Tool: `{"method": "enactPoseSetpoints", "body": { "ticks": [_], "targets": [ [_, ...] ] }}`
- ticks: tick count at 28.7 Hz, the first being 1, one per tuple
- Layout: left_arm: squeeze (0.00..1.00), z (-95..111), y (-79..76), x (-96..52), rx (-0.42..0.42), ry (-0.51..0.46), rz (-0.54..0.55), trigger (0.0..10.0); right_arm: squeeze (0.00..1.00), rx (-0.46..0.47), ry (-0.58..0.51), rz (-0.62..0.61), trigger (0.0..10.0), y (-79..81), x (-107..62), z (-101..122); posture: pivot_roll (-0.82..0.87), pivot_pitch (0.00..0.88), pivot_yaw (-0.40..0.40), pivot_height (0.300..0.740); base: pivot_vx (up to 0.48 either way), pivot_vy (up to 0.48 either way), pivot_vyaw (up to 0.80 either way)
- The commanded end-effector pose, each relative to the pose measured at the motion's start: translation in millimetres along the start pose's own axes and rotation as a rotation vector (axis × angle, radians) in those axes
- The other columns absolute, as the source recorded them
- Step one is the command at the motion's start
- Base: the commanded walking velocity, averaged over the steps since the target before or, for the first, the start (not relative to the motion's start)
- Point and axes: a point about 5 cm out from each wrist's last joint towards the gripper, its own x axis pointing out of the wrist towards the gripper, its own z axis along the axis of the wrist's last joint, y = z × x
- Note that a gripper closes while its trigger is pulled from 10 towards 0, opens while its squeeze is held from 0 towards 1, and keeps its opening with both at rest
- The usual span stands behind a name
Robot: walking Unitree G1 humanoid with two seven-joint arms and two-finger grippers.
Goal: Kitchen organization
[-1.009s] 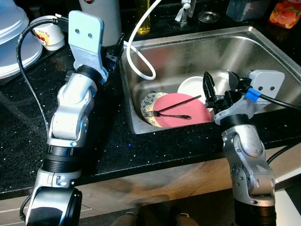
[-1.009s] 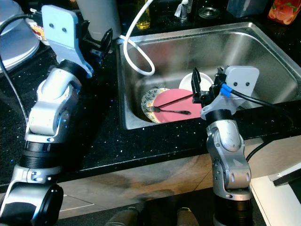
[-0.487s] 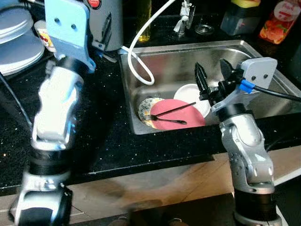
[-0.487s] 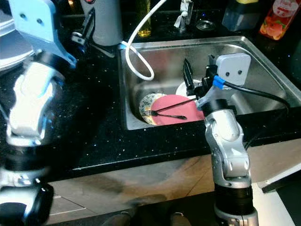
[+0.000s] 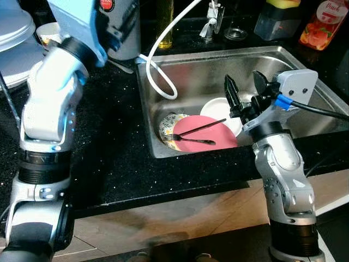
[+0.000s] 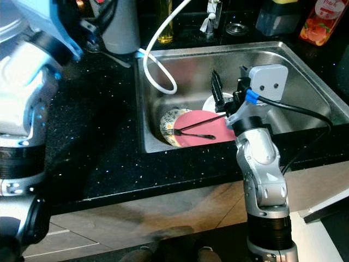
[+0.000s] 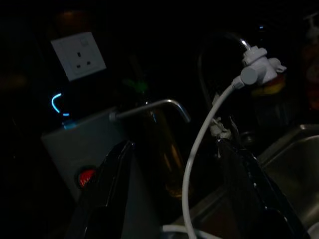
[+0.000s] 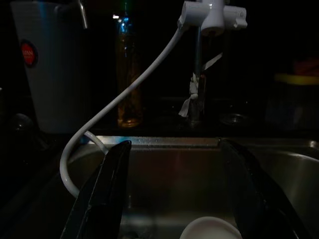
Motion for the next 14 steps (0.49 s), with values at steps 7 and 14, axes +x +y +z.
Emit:
{"method": "enactPoseSetpoints", "body": {
  "ticks": [7, 14],
  "targets": [
    [0.0, -1, -25.6, -9.7, -0.069, 0.015, 0.006, 10.0, 0.0, -0.004, 0.007, -0.008, 10.0, -3.0, -1.0, -5, 0.11, 0.102, 0.034, 0.74, 0.0, 0.0, 0.0],
    [0.0, 0, -28.2, -16.9, -0.085, 0.03, 0.031, 10.0, 0.0, 0.003, 0.011, -0.009, 10.0, -2.4, -2.3, -7, 0.12, 0.098, 0.033, 0.74, 0.0, 0.0, 0.0]
  ]
}}
